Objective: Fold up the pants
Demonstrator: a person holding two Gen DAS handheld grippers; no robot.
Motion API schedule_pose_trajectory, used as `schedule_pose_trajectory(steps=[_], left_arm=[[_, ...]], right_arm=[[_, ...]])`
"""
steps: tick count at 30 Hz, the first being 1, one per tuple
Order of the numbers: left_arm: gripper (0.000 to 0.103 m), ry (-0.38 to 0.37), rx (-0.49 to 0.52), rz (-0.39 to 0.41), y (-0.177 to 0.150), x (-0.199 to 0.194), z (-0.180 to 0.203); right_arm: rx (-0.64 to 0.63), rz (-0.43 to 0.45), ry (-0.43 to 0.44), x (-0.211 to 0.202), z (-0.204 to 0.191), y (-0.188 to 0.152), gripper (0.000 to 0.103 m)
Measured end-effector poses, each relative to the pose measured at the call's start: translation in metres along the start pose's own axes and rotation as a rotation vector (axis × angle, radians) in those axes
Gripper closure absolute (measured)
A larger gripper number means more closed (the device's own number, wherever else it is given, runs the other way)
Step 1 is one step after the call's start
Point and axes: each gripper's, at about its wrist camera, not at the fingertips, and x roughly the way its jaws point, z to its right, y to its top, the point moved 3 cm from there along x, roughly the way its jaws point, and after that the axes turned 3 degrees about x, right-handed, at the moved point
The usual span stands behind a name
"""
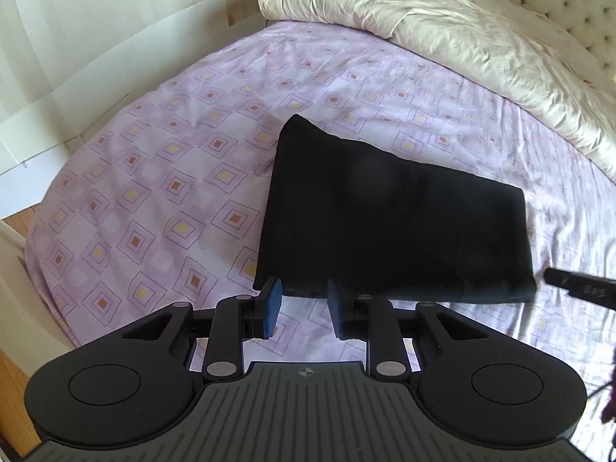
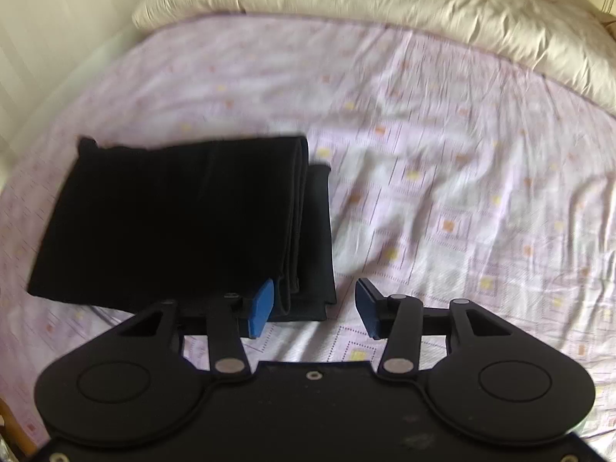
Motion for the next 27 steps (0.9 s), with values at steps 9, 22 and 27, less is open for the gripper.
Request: schedule_pose_trajectory(steps=[9,22,27], left_arm=[[0.077,0.004,0.002,0.076,-0.01,-0.053,0.041],[0.077,-0.031,0.023,0.054,-0.027,-0.097,0.074],[0.077,-0.02,0.027,0.042,-0.035,-0.102,0.076]], right_arm=[[0.016,0.245,-0.039,-0.107,-0.024,-0.007,0.019],[0.0,0.176,0.084,-0.167,-0.032,-0.023,0.02],[-0.008,0.173,0.09,-0.183,-0.036,-0.034,0.02]])
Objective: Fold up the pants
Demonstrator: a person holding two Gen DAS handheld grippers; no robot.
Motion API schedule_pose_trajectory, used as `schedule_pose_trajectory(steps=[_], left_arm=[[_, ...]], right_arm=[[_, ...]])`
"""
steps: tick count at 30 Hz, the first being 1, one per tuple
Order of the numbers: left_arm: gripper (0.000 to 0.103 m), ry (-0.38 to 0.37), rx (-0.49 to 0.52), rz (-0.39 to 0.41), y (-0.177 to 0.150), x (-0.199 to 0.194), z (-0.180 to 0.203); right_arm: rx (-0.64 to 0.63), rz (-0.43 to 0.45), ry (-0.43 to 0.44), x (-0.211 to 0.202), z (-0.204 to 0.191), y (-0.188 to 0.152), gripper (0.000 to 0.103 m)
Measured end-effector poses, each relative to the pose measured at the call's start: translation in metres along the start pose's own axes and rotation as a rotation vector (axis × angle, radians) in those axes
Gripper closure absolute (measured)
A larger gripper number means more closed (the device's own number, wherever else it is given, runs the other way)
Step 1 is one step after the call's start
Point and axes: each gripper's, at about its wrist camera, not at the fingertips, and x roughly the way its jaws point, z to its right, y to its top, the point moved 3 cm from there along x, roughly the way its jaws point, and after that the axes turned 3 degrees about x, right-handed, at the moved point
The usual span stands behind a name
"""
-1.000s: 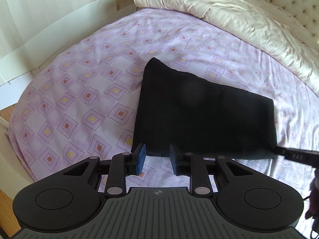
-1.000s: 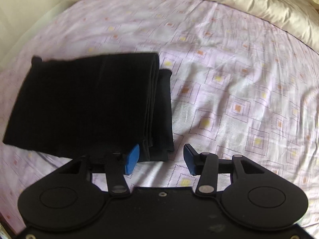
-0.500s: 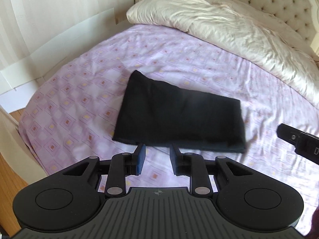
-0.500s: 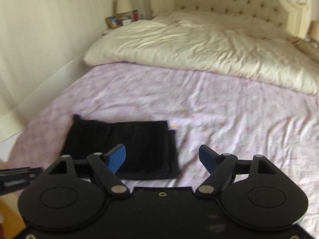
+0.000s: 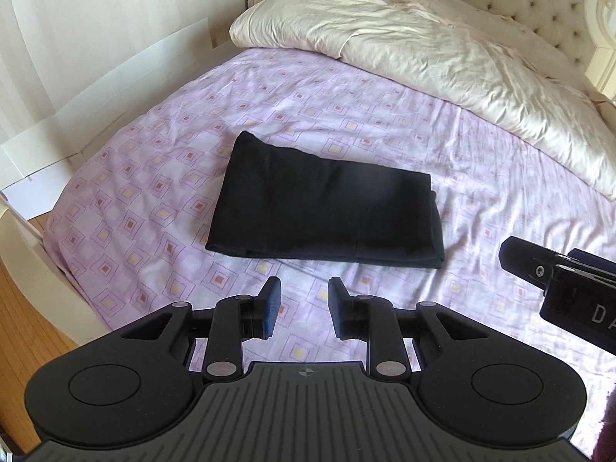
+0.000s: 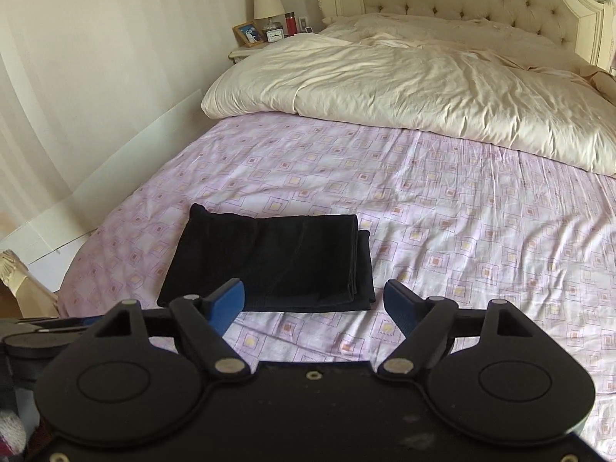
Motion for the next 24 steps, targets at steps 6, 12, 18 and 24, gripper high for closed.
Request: schedule_pose_trajectory(steps=[6,12,18,24], left_arm=[[0.077,-0.009,0.003,0.014,-0.005,-0.008,-0.004],[0.077,-0.011,0.016,0.017,-0.011,-0.014,-0.005],[0.077,-0.011,0.02,0.037,-0.014,-0.022,-0.006],[0.077,0.0,0.033,0.067,-0.017,-0.03,-0.006]], right_arm=[[0.01,0.005,-0.004,-0.01,-0.003,-0.005,0.02],[0.019,0.01,-0.008,-0.018,-0.007,-0.01,0.019],[0.028,0.007,-0.022,-0.023,-0.009,-0.013,0.019],[0.024,-0.004,-0.04,-0.027,-0.011,-0.02,0.018]])
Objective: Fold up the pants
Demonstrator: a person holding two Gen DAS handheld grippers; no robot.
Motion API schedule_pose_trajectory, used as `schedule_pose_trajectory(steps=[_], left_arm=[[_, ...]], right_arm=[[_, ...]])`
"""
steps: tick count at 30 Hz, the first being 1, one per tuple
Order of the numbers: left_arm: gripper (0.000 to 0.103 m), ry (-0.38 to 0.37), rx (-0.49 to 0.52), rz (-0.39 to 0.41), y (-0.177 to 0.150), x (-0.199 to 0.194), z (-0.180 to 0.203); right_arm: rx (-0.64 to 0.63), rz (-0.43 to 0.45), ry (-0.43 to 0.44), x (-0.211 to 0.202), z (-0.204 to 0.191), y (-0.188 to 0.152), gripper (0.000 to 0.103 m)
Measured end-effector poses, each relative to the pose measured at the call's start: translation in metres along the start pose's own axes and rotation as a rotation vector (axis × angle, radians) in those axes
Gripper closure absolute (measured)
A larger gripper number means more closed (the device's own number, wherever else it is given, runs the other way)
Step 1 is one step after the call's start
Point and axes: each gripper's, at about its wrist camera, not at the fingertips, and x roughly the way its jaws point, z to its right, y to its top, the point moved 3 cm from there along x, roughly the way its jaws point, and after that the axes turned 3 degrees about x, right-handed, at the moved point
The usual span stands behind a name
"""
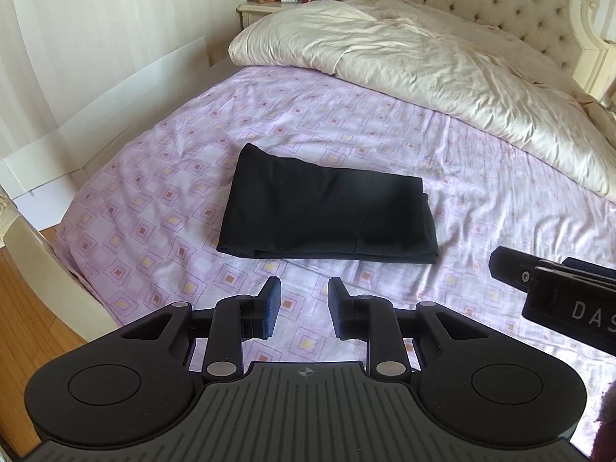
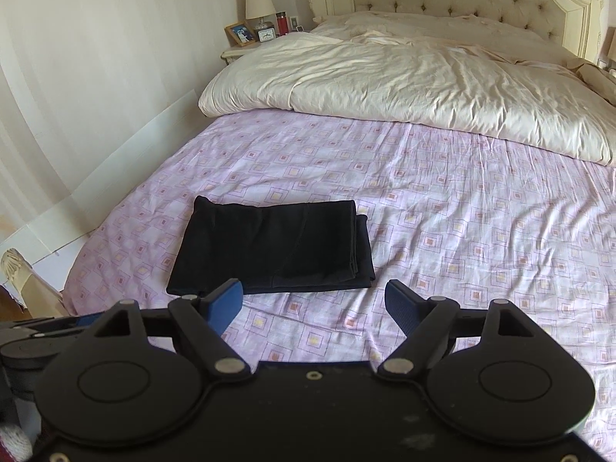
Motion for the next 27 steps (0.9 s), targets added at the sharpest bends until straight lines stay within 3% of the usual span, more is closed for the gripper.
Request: schedule_pose_trajectory(steps=[27], left_arm=[[0.077,0.019,0.017,0.031,-0.002,-0.008,0.003]], right_arm=[[-0.016,-0.058,0.001,0.003,0.002,-0.012,0.017]])
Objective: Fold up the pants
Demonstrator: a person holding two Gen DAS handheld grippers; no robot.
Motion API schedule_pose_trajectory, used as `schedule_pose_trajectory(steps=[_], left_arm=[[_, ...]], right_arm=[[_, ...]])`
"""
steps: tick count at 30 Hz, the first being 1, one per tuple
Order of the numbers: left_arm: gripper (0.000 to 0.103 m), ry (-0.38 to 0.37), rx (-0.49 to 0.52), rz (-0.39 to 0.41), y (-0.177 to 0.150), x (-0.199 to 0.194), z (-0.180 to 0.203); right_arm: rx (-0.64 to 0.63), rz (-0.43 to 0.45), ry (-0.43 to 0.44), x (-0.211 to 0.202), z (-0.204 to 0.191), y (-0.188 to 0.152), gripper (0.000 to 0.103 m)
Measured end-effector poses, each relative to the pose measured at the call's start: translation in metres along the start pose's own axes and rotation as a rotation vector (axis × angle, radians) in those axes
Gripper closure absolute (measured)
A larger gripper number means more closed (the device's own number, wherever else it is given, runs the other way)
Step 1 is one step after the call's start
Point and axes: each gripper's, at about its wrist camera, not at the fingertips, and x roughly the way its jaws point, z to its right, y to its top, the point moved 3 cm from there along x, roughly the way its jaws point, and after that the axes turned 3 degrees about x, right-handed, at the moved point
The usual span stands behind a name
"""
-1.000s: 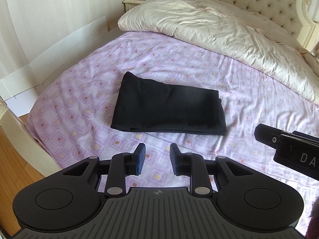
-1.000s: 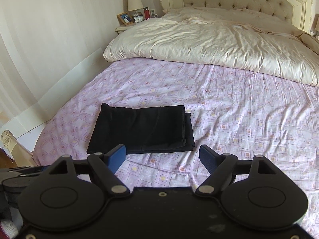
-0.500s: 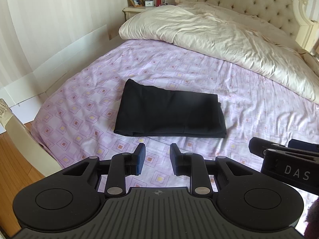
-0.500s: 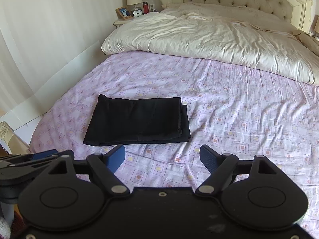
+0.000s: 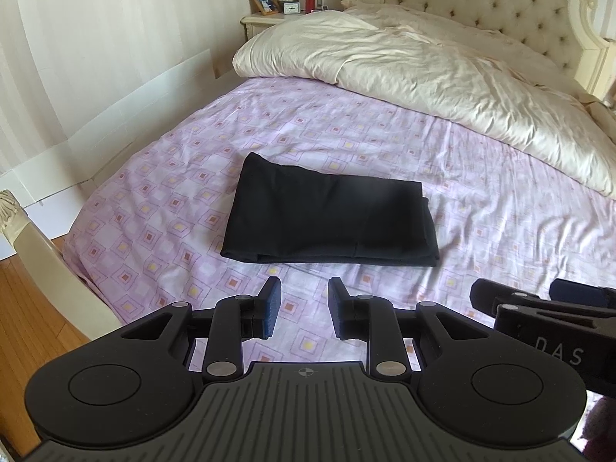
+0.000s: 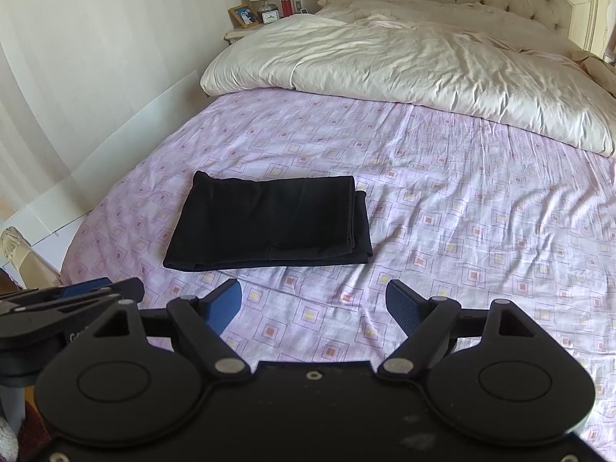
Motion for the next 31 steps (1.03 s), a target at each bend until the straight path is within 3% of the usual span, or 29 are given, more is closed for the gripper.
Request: schedule_pose_trajectory(steps=[31], left_arm=[[0.077,0.016,0.061,0.006,0.007,0.007,0.013]], right_arm=[[0.021,-0.02,0.02,0.011,0.005,0.006,0.017]])
